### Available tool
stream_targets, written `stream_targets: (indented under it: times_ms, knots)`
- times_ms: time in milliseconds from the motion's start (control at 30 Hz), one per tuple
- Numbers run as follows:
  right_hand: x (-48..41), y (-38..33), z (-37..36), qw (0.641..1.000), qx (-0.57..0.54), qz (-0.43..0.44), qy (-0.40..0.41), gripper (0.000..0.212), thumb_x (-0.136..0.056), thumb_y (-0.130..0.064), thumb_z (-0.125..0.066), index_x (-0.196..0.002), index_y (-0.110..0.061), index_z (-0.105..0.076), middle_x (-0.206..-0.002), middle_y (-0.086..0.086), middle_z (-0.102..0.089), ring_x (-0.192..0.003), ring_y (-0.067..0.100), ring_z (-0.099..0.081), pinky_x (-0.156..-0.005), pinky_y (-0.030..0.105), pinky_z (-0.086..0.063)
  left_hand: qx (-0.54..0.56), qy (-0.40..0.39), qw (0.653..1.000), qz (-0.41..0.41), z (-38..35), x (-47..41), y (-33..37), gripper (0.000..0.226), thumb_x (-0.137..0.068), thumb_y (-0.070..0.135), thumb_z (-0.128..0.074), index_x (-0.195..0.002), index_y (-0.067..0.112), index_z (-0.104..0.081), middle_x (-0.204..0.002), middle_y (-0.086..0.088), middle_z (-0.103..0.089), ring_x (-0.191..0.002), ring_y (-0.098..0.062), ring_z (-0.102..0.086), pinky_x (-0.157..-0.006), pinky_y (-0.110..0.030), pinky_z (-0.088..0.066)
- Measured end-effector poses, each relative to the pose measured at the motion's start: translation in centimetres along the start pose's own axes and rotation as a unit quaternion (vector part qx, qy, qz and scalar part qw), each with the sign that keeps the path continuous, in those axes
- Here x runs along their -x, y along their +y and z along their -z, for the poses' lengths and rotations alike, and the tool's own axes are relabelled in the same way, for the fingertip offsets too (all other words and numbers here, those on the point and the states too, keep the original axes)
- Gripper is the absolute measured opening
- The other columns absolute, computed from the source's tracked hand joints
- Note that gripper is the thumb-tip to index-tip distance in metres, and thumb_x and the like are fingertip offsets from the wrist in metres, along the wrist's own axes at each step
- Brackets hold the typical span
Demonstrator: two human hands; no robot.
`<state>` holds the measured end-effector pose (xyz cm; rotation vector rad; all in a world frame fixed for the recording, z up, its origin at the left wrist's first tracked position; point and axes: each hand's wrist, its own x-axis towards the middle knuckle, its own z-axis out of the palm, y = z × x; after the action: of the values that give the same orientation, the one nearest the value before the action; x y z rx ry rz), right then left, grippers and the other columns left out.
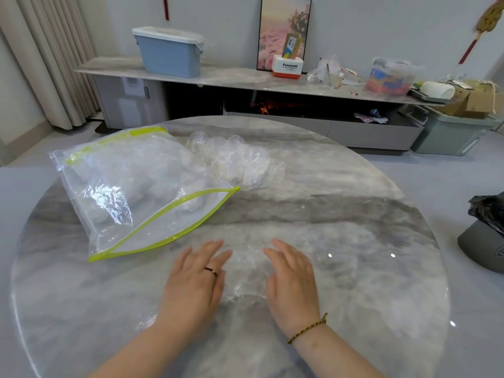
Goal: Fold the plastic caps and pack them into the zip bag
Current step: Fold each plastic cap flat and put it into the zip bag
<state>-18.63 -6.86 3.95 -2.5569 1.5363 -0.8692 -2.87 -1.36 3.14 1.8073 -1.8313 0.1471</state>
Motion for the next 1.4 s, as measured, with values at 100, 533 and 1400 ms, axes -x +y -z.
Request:
stream_targets:
  times_ms: [100,533,1400]
  knots:
    - [0.7,-0.7,-0.5,0.992,0.033,0.042,-0.115,0.04,-0.073,-0.026,-0.037,-0.1,-0.021,-0.067,-0.108,-0.001,-0.069,-0.101,0.015,-0.064,-0.092,0.03,-0.033,-0.025,-0.155,0.987,-0.015,-1.1,0.5,0.5,0.056,-0.1,0.036,-0.004,-0.118,0.02,-0.055,-0.112,-0.003,-0.068,-0.11,-0.01,-0.043,-0.111,-0.021,-0.003]
    - [0.0,-0.1,0.6,0.994,-0.011,0.038,-0.1,0.022,-0.067,-0.031,-0.04,-0.065,-0.025,-0.061,-0.068,-0.013,-0.061,-0.069,0.008,-0.053,-0.068,0.018,-0.037,0.008,-0.136,0.99,0.044,-0.9,-0.7,-1.1,0.075,-0.078,0.059,-0.012,-0.107,0.019,-0.069,-0.121,0.002,-0.06,-0.109,-0.023,-0.059,-0.093,-0.03,-0.041]
    - [2.9,-0.2,0.2,0.971,-0.029,0.173,-0.162,0.039,-0.06,-0.033,-0.042,-0.097,-0.029,-0.055,-0.095,-0.013,-0.069,-0.087,0.001,-0.064,-0.08,0.013,-0.048,0.072,-0.056,0.996,-0.023,1.6,-0.8,-0.9,0.046,-0.064,0.014,-0.03,-0.083,0.025,-0.07,-0.08,0.006,-0.067,-0.084,-0.007,-0.051,-0.071,-0.018,-0.038]
